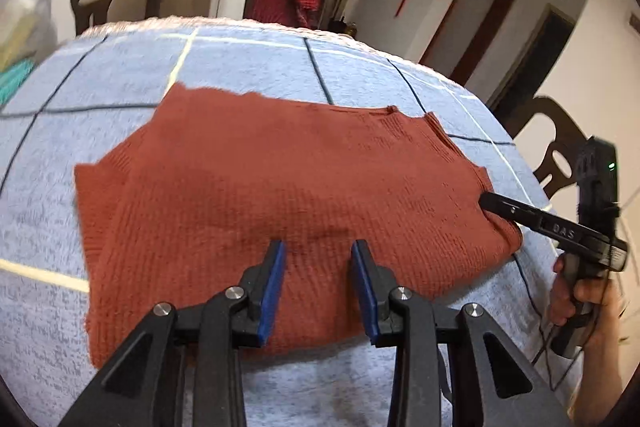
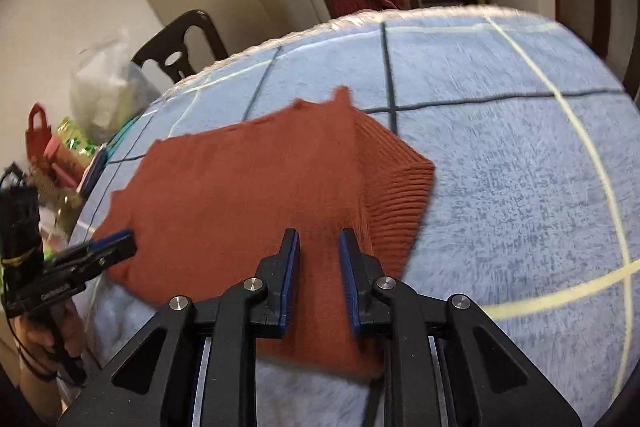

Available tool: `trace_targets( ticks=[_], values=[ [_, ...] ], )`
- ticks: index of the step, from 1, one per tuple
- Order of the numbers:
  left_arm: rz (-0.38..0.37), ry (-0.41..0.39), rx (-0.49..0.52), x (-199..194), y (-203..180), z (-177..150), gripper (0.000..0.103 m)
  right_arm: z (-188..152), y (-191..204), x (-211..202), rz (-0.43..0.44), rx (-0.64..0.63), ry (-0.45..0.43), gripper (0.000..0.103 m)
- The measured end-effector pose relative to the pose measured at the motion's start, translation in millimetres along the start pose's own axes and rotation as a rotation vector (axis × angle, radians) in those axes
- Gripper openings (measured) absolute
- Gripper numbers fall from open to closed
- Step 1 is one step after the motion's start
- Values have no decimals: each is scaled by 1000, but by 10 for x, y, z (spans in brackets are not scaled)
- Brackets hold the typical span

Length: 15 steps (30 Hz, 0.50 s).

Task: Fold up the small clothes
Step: 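Release the hem with both grippers and pull them back from the sweater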

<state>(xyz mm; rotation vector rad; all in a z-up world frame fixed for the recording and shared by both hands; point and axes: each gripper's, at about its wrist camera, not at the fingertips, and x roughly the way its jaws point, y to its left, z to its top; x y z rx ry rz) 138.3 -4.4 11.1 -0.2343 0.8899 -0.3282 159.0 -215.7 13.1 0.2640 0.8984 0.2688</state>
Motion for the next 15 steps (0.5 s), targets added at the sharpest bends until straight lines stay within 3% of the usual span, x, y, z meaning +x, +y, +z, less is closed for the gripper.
trace_targets(
  ticks=[6,9,12,15],
  values=[
    [79,-70,4,-171,134,80,37,144,56,-24,-53,-21,-29,20],
    [168,-63,-23,-114,304,107,37,203,6,102,-67,-17,-17,20],
    [151,-57,-55,-123,407,80,36,259,-61,136,-113,1,-16,20],
    [149,-76,-45,-241,394,29,37,224,-37,47,-102,10,-24,20]
  ],
)
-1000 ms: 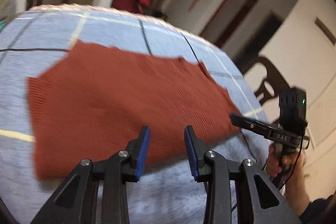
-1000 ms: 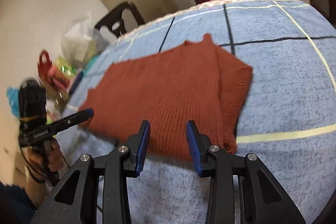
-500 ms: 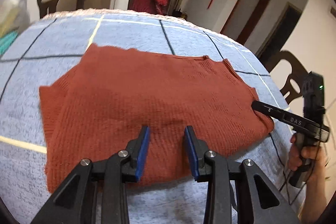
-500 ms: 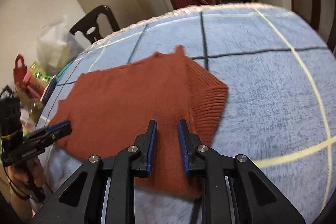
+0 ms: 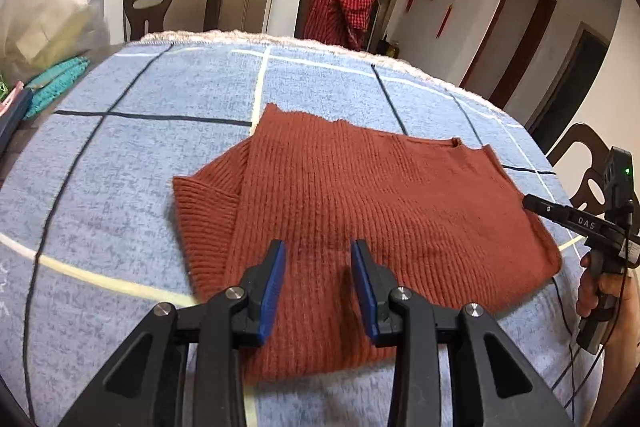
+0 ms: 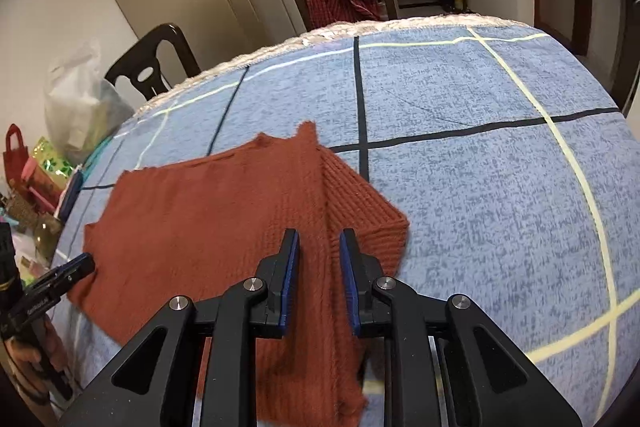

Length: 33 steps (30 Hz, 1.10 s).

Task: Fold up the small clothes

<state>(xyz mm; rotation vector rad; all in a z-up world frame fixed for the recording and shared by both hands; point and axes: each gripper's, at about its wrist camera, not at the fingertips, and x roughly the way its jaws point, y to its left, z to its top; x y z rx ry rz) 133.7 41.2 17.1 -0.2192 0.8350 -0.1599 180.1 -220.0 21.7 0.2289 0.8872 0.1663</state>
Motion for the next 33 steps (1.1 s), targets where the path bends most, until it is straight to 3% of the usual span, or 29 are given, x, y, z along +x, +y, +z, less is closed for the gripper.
trace_targets(
  ticks=[6,9,18,25,33],
  values=[
    [38,8,25,-51,55,-129,36,-323,196,-292,41,-56,-24,20],
    [76,-1,64,-32,-25,-155,37,-465,226,-223,17,-99,12,20],
    [133,-9,103,-180,-95,-199,37,-515,230,-445,28,-88,-12,22],
    [127,2,104,-162,-65,-293,37,-619,153,-365,54,-38,31,22],
    [105,-4,85,-261,-25,-379,37,-650,182,-479,35,-32,14,22]
  ],
)
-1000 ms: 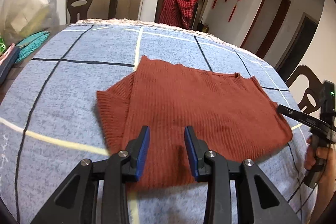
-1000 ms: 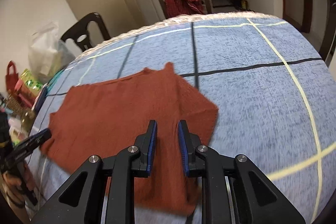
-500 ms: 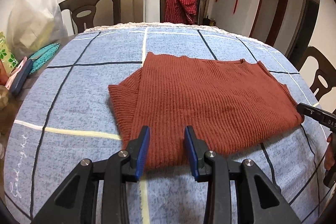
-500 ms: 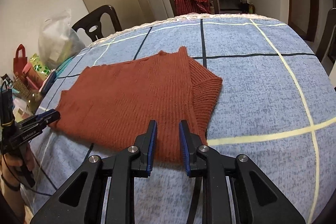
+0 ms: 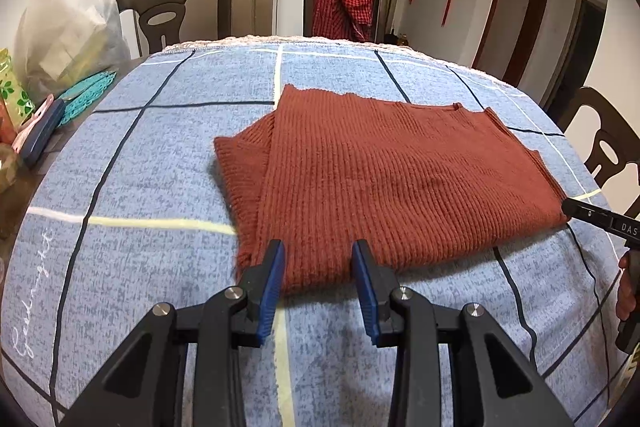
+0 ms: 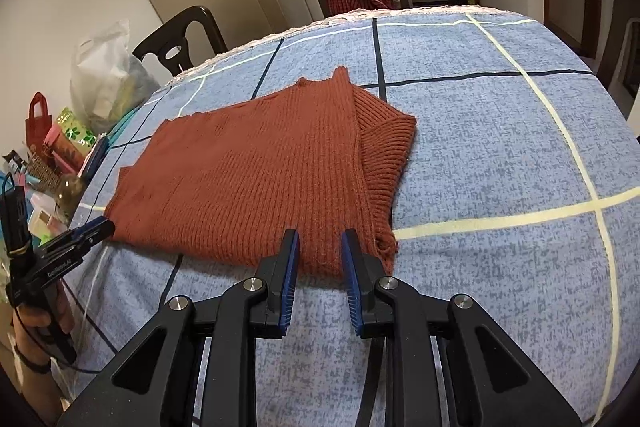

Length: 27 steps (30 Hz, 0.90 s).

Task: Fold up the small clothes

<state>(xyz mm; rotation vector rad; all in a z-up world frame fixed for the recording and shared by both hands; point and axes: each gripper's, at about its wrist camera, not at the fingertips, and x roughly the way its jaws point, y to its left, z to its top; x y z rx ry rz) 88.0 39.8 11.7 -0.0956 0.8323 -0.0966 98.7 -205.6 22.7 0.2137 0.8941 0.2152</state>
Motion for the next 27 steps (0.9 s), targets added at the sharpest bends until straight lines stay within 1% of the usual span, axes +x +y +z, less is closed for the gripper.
trace_targets(
  ticks=[4,9,13,15,16,17,19,21,22,23,24,25,27],
  values=[
    [-22,5,-20,-51,48,-89,38,-74,5,-36,7,21,5,22],
    [-52,-14,-50,-141,117,-130,41,-140,45,-70,11,20,6,23],
    [-49,-27,-70,-157,182,-117,41,-128,16,-95,-11,39,-16,23],
    [-45,-27,-87,-160,231,-127,41,-127,-9,-117,-11,55,-26,23],
    [-48,-24,-98,-160,254,-135,41,-130,-27,-123,-5,67,-27,25],
    [-62,-16,-120,-151,289,-147,42,-137,-46,-122,9,83,-23,27],
    [-108,5,-169,-129,351,-177,42,-163,-73,-105,40,113,-12,38],
    [-175,25,-219,-94,386,-213,42,-188,-110,-66,84,158,4,38],
    [-208,37,-244,-63,404,-227,44,-197,-126,-44,102,175,10,38],
    [-245,49,-282,-26,429,-243,50,-208,-141,-15,117,194,17,38],
    [-261,38,-304,-20,446,-249,53,-217,-166,20,127,218,27,38],
    [-277,35,-326,-14,463,-248,57,-219,-203,34,145,247,17,38],
    [-305,35,-383,8,502,-244,59,-220,-244,37,169,289,12,40]
  ],
)
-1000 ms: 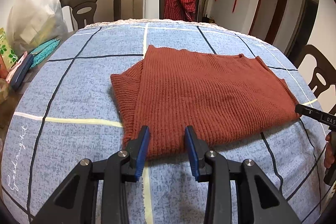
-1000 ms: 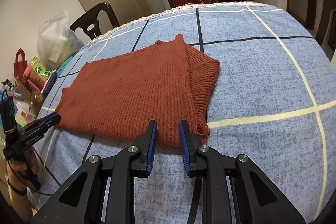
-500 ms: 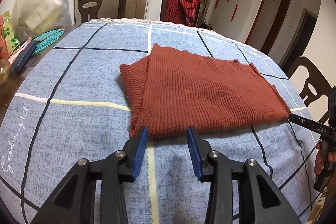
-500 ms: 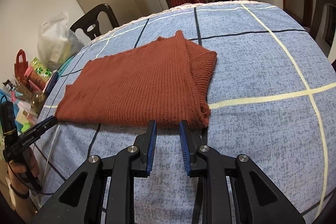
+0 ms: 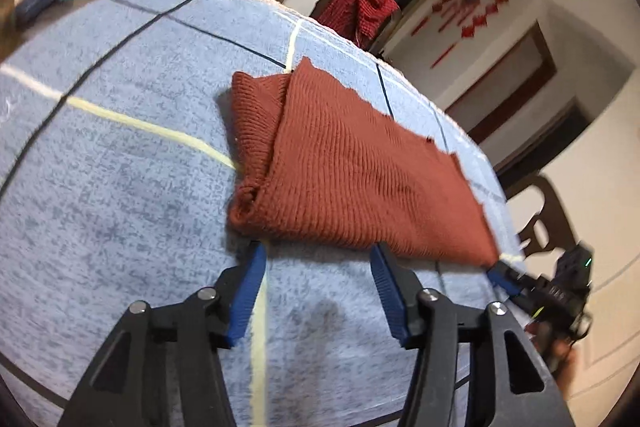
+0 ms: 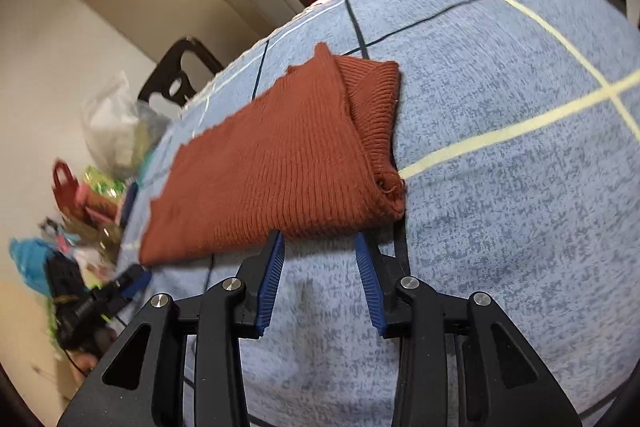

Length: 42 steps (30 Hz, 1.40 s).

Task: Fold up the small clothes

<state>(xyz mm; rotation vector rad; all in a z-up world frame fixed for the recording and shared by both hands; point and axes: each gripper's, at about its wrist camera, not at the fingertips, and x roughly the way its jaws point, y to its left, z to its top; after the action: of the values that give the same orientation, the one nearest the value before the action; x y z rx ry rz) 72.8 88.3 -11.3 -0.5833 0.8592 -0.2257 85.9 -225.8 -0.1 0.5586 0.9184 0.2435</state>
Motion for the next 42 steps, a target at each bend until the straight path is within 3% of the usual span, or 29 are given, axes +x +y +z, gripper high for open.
trace_targets(
  ticks=[3,8,19,24,32,33,35,37,42],
  values=[
    [-46,-12,-90,14,89,32,62,27,-71,1,66,70,-6,49],
    [-65,-57,-165,48,166,63,63,46,-127,7,106,125,-40,50],
    [-57,-101,-159,149,84,117,60,46,-199,-5,138,206,-90,50],
    [-39,-102,-150,136,85,116,60,45,-149,11,90,205,-71,50],
    [-42,-109,-152,243,67,249,59,157,-102,135,93,195,-110,50],
    [-41,-109,-152,249,68,251,57,148,-88,136,88,192,-112,48],
    [-32,-96,-149,275,83,249,40,159,-95,143,80,191,-114,33],
    [-21,-84,-148,312,97,260,26,172,-141,194,71,215,-104,24],
    [-36,-68,-128,334,55,330,19,209,-91,195,72,201,-105,19]
  ],
)
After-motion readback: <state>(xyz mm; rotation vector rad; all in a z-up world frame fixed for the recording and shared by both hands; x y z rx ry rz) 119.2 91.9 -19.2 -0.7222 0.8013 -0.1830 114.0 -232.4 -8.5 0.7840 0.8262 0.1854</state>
